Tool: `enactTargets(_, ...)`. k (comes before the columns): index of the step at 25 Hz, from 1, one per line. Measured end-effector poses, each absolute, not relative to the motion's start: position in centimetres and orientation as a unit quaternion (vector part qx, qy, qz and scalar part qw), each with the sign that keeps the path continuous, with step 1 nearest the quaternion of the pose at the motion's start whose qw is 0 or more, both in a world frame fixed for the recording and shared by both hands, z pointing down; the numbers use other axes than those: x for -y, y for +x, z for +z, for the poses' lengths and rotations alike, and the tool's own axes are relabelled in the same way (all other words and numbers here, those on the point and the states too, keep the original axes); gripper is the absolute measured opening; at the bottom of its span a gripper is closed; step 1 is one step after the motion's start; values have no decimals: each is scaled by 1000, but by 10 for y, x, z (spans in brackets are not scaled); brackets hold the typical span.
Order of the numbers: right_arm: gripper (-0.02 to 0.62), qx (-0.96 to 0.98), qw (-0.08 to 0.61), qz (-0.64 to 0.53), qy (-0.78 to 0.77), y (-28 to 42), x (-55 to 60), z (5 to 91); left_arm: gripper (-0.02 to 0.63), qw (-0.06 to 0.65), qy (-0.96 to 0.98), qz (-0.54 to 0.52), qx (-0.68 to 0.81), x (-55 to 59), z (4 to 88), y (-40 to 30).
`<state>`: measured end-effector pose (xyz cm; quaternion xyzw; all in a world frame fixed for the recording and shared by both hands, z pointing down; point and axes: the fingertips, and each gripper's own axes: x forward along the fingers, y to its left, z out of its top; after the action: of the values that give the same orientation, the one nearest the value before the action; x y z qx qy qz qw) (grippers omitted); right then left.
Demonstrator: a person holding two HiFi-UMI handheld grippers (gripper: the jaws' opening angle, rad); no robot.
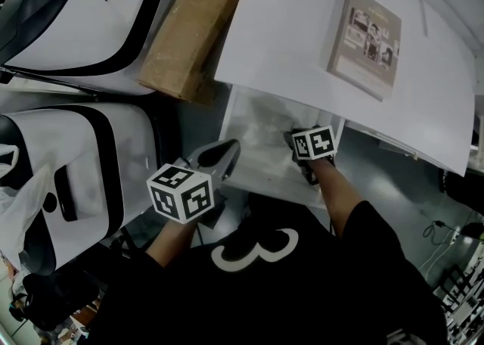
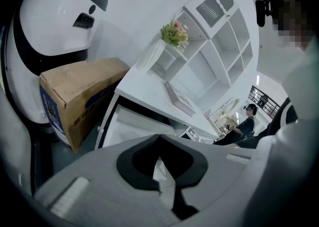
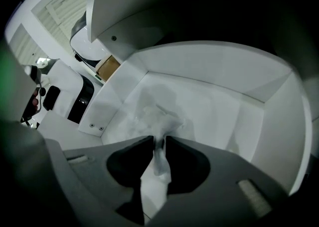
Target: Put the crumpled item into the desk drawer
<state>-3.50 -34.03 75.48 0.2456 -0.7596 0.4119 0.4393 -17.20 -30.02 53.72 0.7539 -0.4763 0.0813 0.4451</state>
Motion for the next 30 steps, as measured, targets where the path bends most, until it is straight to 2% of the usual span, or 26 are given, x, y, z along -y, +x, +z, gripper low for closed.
enactTargets(5, 169, 760, 429, 421, 247, -34, 340, 753, 11, 444, 754, 81, 477, 298, 534, -170)
enactTargets(10, 189, 767, 417, 421, 247, -30, 338, 741, 9, 441, 756, 69, 479, 293, 528, -173)
enactTargets(22, 190, 819, 311, 385, 290, 3, 343, 628, 9, 404, 773, 59, 486, 266, 490, -162)
enactTargets(30, 144, 879, 196, 316, 297, 13, 316, 505, 9, 368, 800, 40, 473, 240, 447, -148)
